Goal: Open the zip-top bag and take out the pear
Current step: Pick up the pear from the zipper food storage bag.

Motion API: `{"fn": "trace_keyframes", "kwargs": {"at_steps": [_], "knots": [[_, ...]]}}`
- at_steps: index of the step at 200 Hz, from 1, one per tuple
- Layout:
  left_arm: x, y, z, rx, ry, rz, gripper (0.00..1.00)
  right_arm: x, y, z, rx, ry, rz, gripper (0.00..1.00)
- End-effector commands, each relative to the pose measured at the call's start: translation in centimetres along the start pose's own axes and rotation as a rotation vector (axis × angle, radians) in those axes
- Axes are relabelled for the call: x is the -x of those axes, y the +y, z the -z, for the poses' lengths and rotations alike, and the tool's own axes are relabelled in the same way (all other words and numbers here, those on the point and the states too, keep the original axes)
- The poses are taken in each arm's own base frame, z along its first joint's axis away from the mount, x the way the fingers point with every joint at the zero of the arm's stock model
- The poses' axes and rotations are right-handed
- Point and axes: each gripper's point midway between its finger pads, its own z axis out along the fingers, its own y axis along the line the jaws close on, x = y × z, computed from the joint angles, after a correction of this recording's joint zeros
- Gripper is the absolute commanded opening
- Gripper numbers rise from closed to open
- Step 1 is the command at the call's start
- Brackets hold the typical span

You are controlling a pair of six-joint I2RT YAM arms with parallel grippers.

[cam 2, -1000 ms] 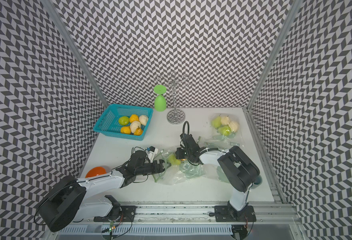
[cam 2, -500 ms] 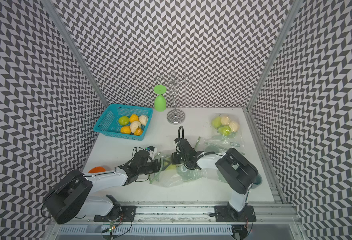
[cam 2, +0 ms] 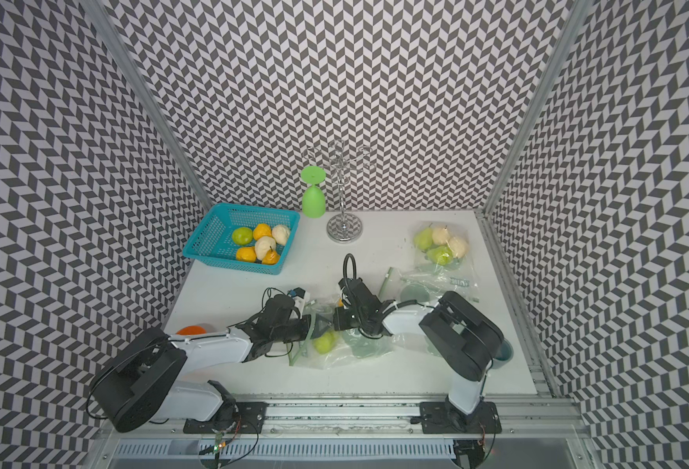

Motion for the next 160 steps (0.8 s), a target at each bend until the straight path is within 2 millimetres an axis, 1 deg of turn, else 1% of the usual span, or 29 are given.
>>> {"fn": "trace_keyframes", "kwargs": {"at_steps": [1, 18, 35, 48, 66, 96, 106, 133, 141, 160], "knots": [[-0.8, -0.9, 0.9, -0.04, 0.029, -0.035, 0.73, -0.1, -2.4, 0.3, -0.072, -0.01, -0.063, 0.0], [-1.1, -2.0, 1.3, -0.089, 0.046, -0.043, 0.8, 0.3, -2.4, 0.4, -0.068, -0.022, -0.063, 0.0], [-1.6, -2.5, 1.6, -0.114, 0.074, -0.051, 0.86, 0.7, -2.4, 0.2, -0.077, -0.02, -0.059, 0.0], [-2.2, -2.9, 1.7, -0.131, 0.107, -0.064, 0.86, 0.9, -2.3, 0.2, -0.075, -0.025, -0.058, 0.0], [-3.1, -2.6, 1.3, -0.114, 0.147, -0.082, 0.86, 1.1, -2.1, 0.1, -0.067, -0.026, -0.058, 0.0], [-4.3, -1.5, 0.4, -0.083, 0.195, -0.085, 0.82, 1.0, -2.1, 0.1, -0.066, -0.024, -0.059, 0.0], [-4.6, -1.6, 0.2, -0.081, 0.203, -0.09, 0.82, 1.0, -2.2, 0.1, -0.068, -0.025, -0.06, 0.0], [-5.3, -2.5, -0.4, -0.084, 0.231, -0.127, 0.81, 1.0, -2.2, 0.3, -0.073, -0.027, -0.062, 0.0], [-5.5, -2.5, -0.5, -0.079, 0.242, -0.134, 0.77, 0.9, -2.3, 0.3, -0.076, -0.026, -0.062, 0.0], [-5.8, -2.0, -0.5, -0.07, 0.251, -0.135, 0.64, 0.9, -2.6, 0.4, -0.091, -0.03, -0.065, 0.0]]}}
